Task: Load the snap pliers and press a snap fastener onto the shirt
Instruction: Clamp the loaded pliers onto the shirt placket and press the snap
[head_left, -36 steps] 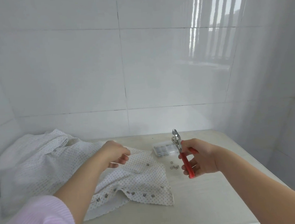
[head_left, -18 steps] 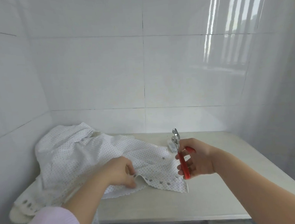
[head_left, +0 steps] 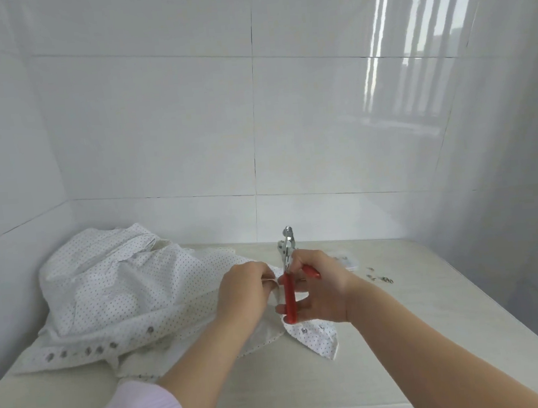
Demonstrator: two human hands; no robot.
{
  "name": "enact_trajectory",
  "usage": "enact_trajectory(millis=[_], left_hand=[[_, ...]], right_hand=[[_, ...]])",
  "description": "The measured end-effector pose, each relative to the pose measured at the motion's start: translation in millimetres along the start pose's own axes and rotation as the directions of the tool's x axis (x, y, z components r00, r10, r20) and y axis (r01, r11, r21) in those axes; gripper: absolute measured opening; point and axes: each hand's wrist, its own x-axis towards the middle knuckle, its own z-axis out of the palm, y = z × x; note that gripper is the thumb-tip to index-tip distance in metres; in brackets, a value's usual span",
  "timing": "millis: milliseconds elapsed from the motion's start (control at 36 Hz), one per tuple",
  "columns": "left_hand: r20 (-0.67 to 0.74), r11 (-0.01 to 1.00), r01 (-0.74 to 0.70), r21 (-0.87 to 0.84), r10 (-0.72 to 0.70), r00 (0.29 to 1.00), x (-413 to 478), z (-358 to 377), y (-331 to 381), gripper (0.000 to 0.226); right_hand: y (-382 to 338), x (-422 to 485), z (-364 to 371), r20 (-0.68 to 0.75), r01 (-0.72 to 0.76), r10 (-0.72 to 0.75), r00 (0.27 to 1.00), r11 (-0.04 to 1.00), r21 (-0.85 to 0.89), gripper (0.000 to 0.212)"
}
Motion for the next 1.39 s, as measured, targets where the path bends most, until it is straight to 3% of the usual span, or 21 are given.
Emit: enact_trajectory(millis=[195,389,473,556,612,639,695,723,778,806,917,1112,1195,1251,1390], left_hand=[[-0.02,0.96,0.097,-0.265,-0.106,0.994,-1.4,-1.0,-2.9,0.029],[-0.161,0.964,0.129,-0.23,-0.169,0.972,-5.5,-13.4,-29.1,0.027],[-0.067,0.964,0.181,-0.194,-0.197,0.978,-7.3,-19.5,-40.7,0.026],[0.229,0.912,0.31,-0.269,-0.252,0.94,-8.9,-23.2,-47.0,0.037],[0.477,0.809,0.504,-0.301,-0.331,0.815,-9.4,-25.1,-49.1,0.037],[0.576,0.705,0.624,-0.339,-0.369,0.73,-9.4,-26.4,-50.8,0.037],[0.698,0.383,0.788,-0.482,-0.377,0.609,-11.2,-29.1,-52.4,0.031],[0.708,0.222,0.798,-0.561,-0.371,0.601,-11.3,-30.0,-54.2,0.025],[0.65,0.001,0.717,-0.697,-0.422,0.632,-10.6,-31.1,-58.6,0.023],[0.6,-0.057,0.658,-0.751,-0.473,0.645,-9.8,-31.8,-61.1,0.025],[0.575,-0.173,0.585,-0.792,-0.534,0.62,-8.8,-42.1,-71.4,0.022],[0.592,-0.069,0.626,-0.777,-0.421,0.688,-6.1,-73.5,-91.3,0.039],[0.452,-0.176,0.434,-0.883,-0.564,0.691,-1.7,-78.3,-99.8,0.04],[0.365,-0.195,0.315,-0.929,-0.629,0.686,2.1,-80.1,-101.6,0.038],[0.306,-0.152,0.282,-0.947,-0.686,0.66,12.0,-78.1,-102.5,0.018]], right_hand=[[0.9,9.5,-0.6,-0.119,-0.003,0.005,0.993,1.0,0.016,0.03],[-26.4,13.3,-7.5,-0.189,0.049,-0.052,0.981,0.999,-0.02,0.036],[-40.8,13.2,-12.8,-0.211,0.069,-0.08,0.974,0.996,-0.057,0.037],[-51.7,13.6,-16.1,-0.232,0.082,-0.1,0.968,0.993,-0.087,0.034],[-56.4,13.4,-18.5,-0.243,0.083,-0.105,0.964,0.992,-0.097,0.033],[-58.8,14.5,-19.4,-0.249,0.083,-0.106,0.963,0.992,-0.1,0.033],[-62.1,14.7,-21.5,-0.263,0.091,-0.113,0.958,0.991,-0.095,0.033],[-63.5,15.1,-22.4,-0.268,0.101,-0.121,0.956,0.991,-0.089,0.032],[-65.3,16.6,-24.6,-0.278,0.116,-0.136,0.951,0.989,-0.089,0.032],[-65.8,16.8,-25.7,-0.281,0.119,-0.141,0.949,0.988,-0.094,0.032],[-66.3,17.7,-31.5,-0.284,0.101,-0.129,0.95,0.989,-0.11,0.034],[-72.0,21.8,-33.8,-0.304,0.123,-0.152,0.94,0.986,-0.111,0.034],[-80.2,22.9,-31.5,-0.3,0.137,-0.168,0.939,0.983,-0.121,0.033],[-86.1,23.6,-30.1,-0.295,0.147,-0.177,0.939,0.982,-0.12,0.032],[-99.0,28.9,-27.6,-0.29,0.15,-0.187,0.938,0.978,-0.146,0.03]])
